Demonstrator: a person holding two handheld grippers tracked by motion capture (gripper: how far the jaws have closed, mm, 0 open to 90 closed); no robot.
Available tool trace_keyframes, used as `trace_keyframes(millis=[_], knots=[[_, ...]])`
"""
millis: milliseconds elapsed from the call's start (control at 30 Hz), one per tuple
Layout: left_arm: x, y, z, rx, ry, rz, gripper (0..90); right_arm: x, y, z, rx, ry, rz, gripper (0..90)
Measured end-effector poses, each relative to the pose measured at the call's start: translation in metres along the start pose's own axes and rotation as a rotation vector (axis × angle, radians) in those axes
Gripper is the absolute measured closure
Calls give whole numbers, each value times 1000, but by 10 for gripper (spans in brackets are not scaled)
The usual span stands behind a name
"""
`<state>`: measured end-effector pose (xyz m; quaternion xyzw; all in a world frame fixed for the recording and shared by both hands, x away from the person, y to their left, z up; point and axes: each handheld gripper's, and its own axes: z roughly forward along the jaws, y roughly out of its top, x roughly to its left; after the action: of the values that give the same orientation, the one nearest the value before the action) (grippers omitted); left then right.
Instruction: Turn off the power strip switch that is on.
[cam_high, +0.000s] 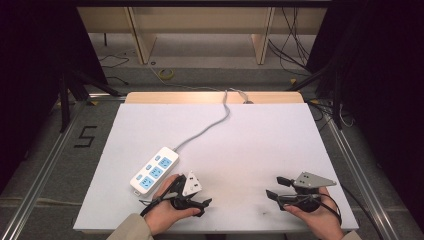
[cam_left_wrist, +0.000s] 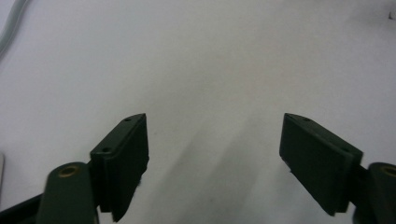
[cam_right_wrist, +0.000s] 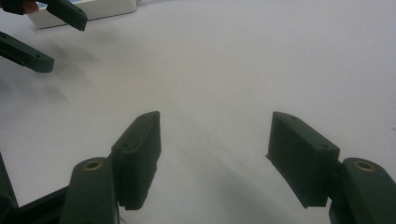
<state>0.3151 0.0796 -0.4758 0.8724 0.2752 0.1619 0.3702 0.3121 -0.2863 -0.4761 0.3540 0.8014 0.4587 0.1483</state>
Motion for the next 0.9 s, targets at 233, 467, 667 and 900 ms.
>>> trace_keyframes(millis=[233,467,667,900], knots=[[7,2,-11,1,82,2,619,1,0,1,6,-3,-4,354],[13,4,-19,26,105,-9,892,0,0,1,8,-2,-3,356],[15,3,-21,47,100,-38,893,1,0,1,14,-1,-10,359],[20,2,-25,51,109,-73,894,1,0,1,14,-2,-8,360]])
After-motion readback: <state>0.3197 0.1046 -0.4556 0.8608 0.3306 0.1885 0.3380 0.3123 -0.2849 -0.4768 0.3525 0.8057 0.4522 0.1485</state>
